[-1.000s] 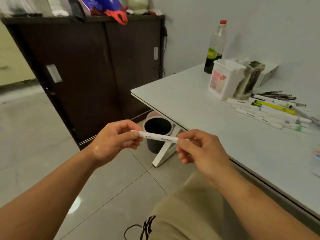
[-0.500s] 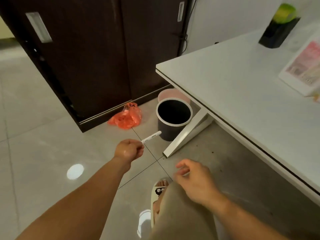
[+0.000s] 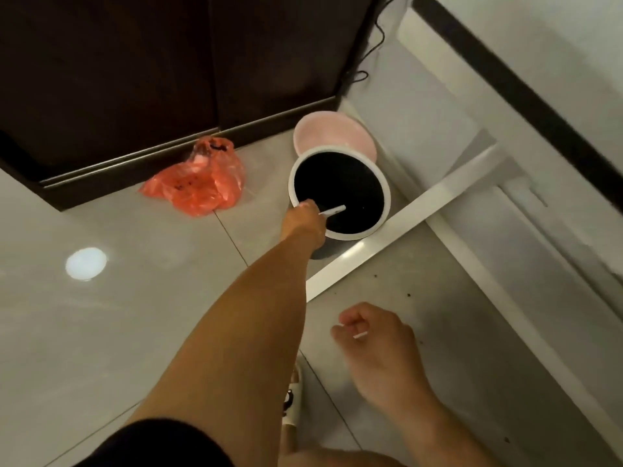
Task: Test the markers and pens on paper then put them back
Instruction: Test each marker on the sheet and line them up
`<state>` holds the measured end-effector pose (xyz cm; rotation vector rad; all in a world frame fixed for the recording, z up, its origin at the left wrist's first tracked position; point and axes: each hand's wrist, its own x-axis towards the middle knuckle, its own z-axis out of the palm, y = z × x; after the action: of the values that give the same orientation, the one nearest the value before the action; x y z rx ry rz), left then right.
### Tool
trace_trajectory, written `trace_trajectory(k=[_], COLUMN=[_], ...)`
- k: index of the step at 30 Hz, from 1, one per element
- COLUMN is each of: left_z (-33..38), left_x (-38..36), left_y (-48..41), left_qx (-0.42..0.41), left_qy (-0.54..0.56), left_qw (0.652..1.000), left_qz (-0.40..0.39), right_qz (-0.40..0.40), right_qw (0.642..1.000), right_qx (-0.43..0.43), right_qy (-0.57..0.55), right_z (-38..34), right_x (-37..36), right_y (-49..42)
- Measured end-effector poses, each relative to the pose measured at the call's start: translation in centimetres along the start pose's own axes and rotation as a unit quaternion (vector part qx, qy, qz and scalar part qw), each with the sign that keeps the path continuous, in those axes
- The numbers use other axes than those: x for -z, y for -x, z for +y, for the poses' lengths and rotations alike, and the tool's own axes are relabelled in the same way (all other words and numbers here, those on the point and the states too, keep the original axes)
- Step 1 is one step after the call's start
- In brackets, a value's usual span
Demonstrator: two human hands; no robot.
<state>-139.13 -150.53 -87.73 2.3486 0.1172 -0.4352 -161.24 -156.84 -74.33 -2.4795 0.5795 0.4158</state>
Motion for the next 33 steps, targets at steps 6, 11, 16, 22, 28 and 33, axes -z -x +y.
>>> trace_trajectory(k=[6, 11, 16, 22, 28, 33], left_z=[-1.3, -2.8, -7.0, -15.7, -21.0, -22.0], left_x=[-3.6, -3.3, -0.3, 4.0, 4.0, 1.6], left_y=[-3.0, -0.9, 5.1, 17.1, 29.3, 37.1], left_qx=[-0.028, -0.015, 0.012, 0.106, 0.195, 0.217], left_qy=[-0.035, 0.057, 0.006, -0.035, -0.082, -0.079], left_qw=[0.997, 0.998, 1.0, 0.994, 0.977, 0.97], left_qz=[-0.056, -0.033, -0.015, 0.002, -0.018, -0.071], right_qz=[-0.01, -0.022, -0.04, -0.071, -0.069, -0.061], right_qw=[0.999, 1.0, 0.999, 0.997, 0.995, 0.992], right_qx=[-0.019, -0.011, -0.004, 0.017, 0.062, 0.101], right_qy=[0.032, 0.015, -0.001, 0.028, 0.039, 0.04], right_z=[1.1, 1.2, 1.4, 1.9, 1.8, 3.1], right_x=[-0.6, -0.8, -0.5, 0.3, 0.2, 0.7], right_y=[-2.1, -1.6, 0.8, 7.4, 14.5, 18.2])
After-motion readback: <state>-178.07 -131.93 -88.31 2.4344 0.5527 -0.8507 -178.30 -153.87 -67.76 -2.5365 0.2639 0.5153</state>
